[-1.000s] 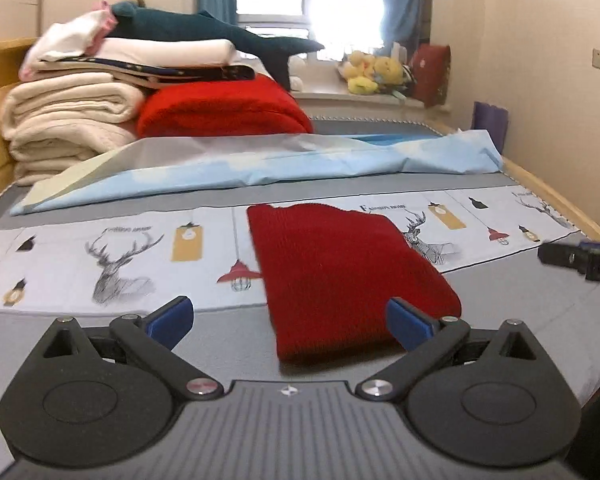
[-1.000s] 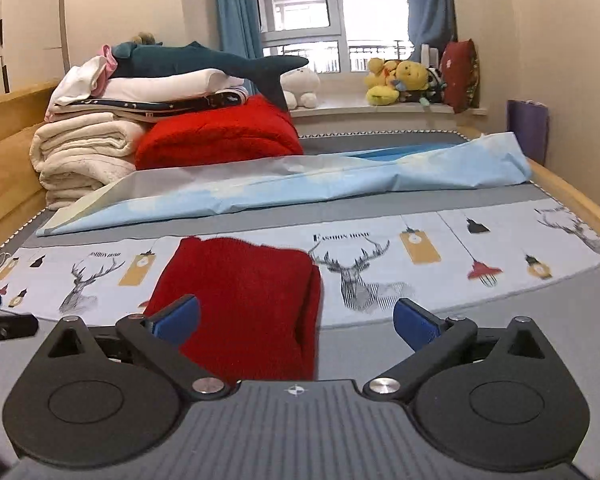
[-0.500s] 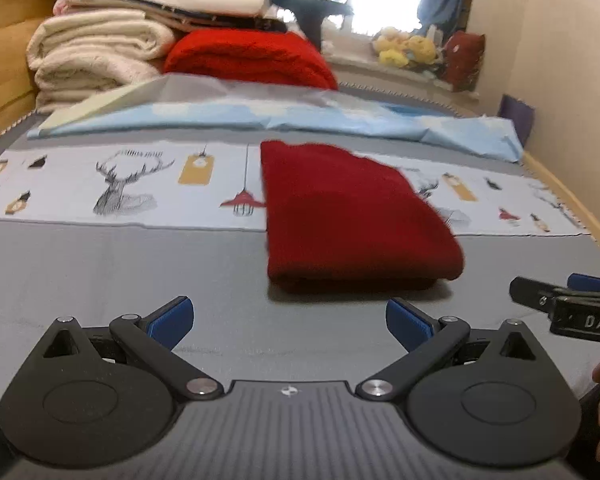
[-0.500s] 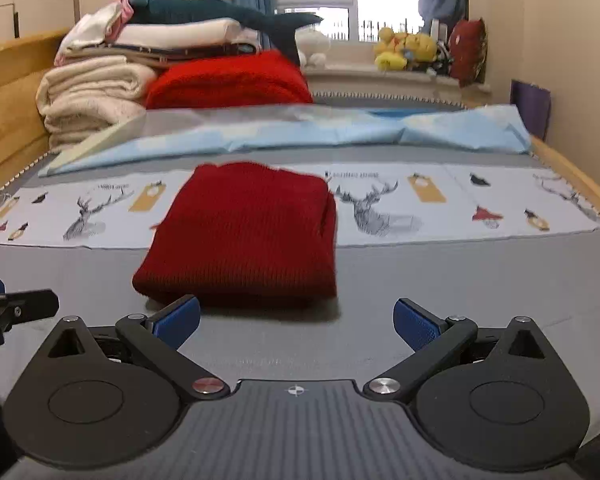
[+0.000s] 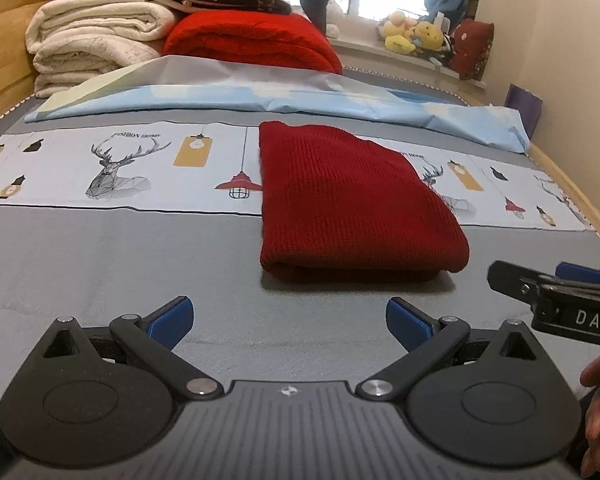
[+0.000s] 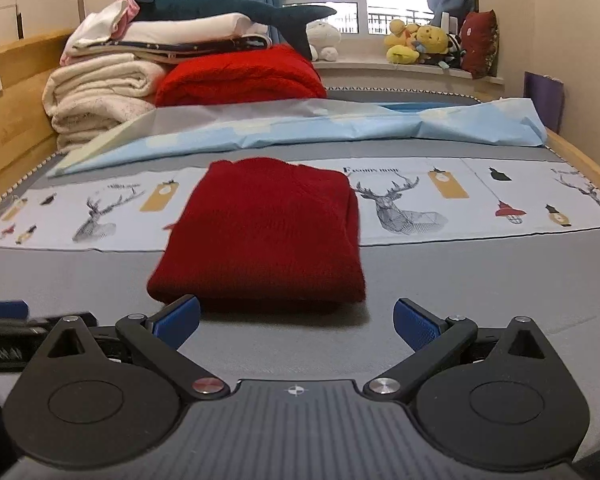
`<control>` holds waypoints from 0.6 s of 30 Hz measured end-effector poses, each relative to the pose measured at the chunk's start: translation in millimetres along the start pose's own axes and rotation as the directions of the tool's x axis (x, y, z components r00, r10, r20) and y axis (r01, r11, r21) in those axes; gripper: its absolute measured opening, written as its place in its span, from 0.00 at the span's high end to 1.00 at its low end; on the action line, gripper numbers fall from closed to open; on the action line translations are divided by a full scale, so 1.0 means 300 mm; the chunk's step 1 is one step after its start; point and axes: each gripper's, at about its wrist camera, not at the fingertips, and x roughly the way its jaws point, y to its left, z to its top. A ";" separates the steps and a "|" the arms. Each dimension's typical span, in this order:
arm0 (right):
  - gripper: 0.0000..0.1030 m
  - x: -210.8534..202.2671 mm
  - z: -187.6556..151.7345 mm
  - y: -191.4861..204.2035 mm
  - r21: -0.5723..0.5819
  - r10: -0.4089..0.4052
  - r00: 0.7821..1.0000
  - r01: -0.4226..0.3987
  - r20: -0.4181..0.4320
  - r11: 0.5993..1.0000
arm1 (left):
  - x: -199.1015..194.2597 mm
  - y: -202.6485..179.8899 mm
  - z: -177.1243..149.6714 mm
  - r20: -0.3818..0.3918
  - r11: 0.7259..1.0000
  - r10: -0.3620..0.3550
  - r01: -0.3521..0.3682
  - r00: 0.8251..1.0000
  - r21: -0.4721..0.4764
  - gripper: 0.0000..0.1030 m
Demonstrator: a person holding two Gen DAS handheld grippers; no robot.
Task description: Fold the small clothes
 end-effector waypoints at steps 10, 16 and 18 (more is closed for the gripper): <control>0.01 0.025 0.006 0.030 -0.038 0.019 1.000 -0.019 -0.020 0.999 | 0.034 -0.015 0.003 -0.011 1.000 -0.004 0.004 1.000 -0.008 0.01; 0.01 0.036 0.010 0.020 -0.025 0.011 1.000 -0.012 -0.028 1.000 | 0.048 -0.024 0.005 -0.021 1.000 -0.014 0.013 1.000 -0.021 0.01; 0.01 0.037 0.007 0.021 -0.023 0.007 1.000 -0.007 -0.028 1.000 | 0.052 -0.029 0.005 -0.024 1.000 -0.014 0.014 1.000 -0.020 0.01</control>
